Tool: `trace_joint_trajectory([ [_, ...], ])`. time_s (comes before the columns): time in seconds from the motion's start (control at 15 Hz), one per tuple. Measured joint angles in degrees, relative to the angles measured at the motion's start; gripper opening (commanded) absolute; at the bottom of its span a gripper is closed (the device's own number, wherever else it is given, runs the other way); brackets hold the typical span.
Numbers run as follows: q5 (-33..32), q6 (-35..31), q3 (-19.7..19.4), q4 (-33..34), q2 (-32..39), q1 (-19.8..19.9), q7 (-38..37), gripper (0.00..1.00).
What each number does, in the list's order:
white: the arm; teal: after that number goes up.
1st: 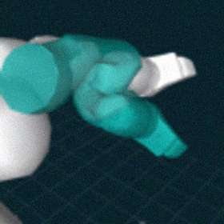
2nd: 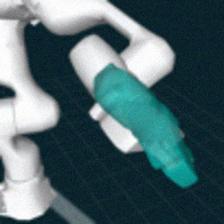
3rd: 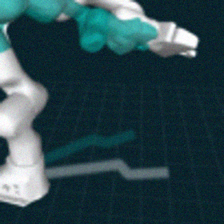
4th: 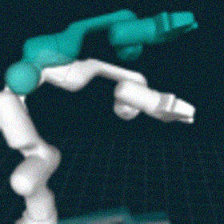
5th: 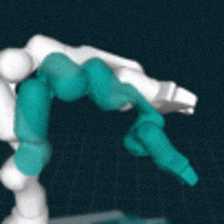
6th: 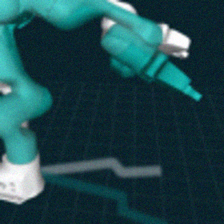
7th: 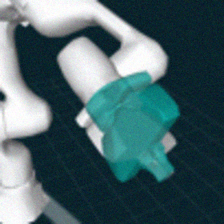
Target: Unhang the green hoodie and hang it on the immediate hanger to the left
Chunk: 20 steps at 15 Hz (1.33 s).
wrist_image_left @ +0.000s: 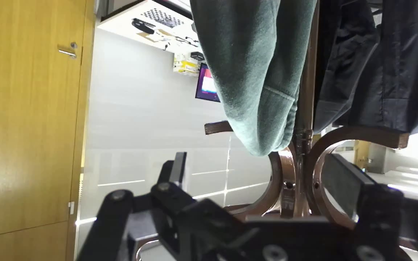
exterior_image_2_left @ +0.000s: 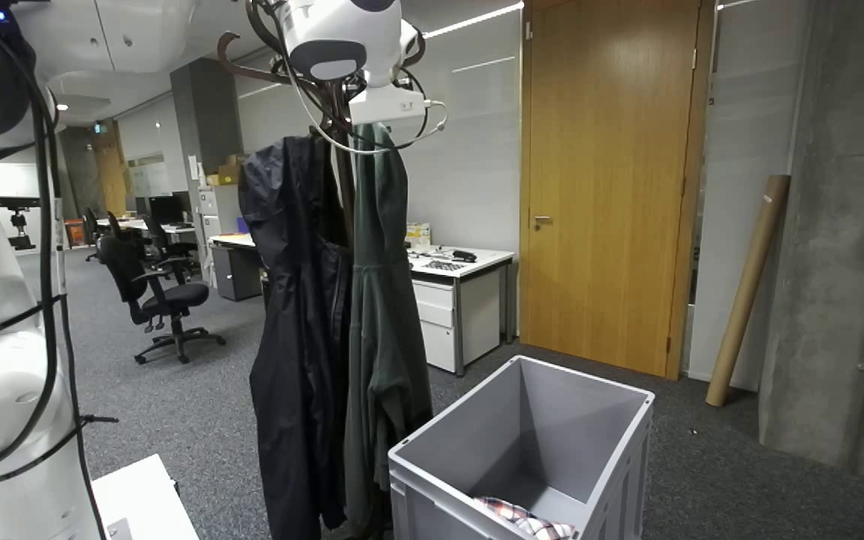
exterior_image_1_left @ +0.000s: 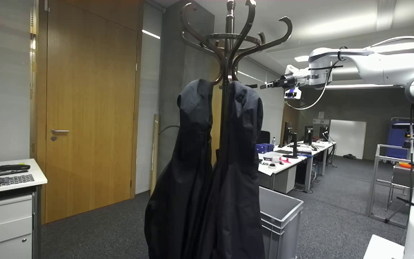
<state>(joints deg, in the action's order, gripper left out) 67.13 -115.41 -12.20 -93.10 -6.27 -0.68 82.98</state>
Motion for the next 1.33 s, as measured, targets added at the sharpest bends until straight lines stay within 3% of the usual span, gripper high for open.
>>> trace_joint_trajectory([
  [0.8, 3.5, 9.7, 1.3, 0.1, 3.4, 2.2, 9.0, 1.00],
  [1.33, 3.5, 10.2, 2.1, 2.7, 6.3, 2.4, 10.2, 1.00],
])
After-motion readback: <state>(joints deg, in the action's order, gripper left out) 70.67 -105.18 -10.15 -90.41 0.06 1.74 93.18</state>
